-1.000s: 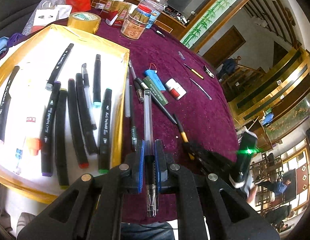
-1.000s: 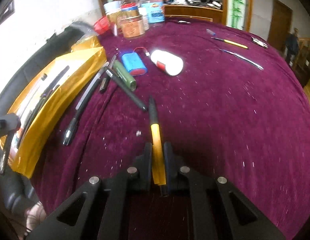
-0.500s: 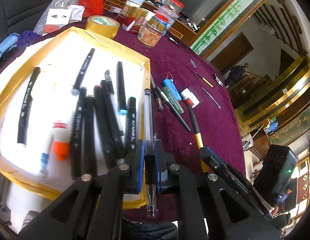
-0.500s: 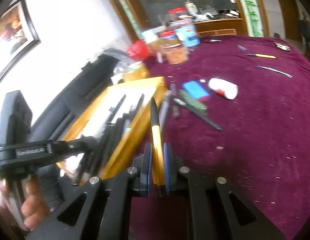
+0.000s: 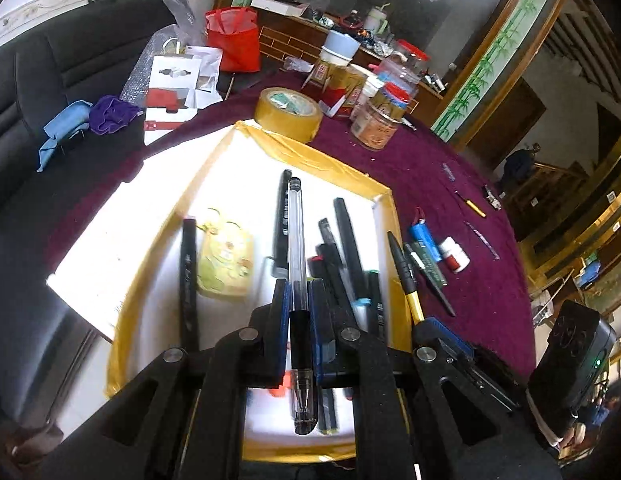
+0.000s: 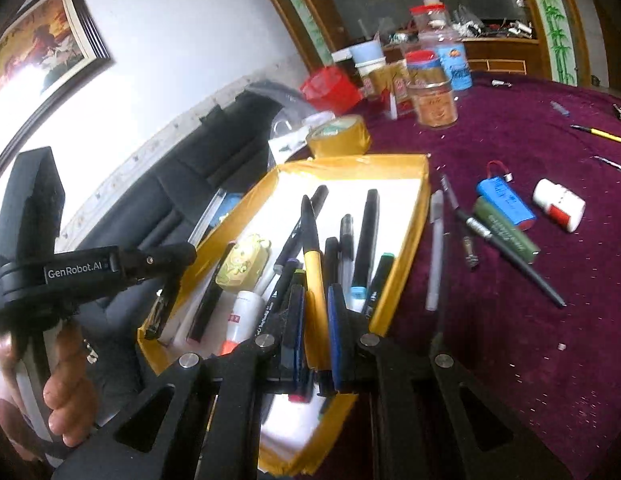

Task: Organize rigid objects
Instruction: 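Carry the clear pen and yellow pen into the tray and open both tools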

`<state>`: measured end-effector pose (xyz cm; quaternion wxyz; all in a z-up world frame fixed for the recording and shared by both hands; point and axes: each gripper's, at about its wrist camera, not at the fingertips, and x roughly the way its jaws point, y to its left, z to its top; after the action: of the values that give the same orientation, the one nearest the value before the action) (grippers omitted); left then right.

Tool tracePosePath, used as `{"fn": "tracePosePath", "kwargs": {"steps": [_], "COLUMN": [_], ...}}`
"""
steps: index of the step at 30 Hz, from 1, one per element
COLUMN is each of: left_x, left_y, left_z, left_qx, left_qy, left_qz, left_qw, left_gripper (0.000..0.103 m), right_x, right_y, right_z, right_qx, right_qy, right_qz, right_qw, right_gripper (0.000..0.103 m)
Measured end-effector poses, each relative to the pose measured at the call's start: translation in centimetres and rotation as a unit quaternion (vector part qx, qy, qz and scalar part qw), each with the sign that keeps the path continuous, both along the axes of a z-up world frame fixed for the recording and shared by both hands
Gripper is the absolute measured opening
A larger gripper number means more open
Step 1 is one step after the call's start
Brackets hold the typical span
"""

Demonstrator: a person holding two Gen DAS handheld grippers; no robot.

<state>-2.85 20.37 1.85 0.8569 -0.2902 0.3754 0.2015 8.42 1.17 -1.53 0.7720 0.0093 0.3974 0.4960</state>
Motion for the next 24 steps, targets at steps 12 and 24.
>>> {"fn": "tracePosePath", "kwargs": {"steps": [12,24], "left_x": [5.5,9.0], "left_y": [3.3,4.6], "left_z": [-3.1,-5.5], "left_qx": [0.011,0.018], "left_qy": [0.067,0.123], "left_qz": [-0.045,-0.043], "left_qw": [0.9967,0.9913], "left_gripper": [0.007,0.007], "right_x": [2.8,5.3], "right_y": [4.6,7.4], "right_z": [-1.7,-2.9], "right_qx": [-0.044,-0.093], "right_qy": [0.018,0.019], "right_qz": [-0.012,-0.029], "right_qw": [0.999,0.995], "right_gripper": [0.01,0.01]}}
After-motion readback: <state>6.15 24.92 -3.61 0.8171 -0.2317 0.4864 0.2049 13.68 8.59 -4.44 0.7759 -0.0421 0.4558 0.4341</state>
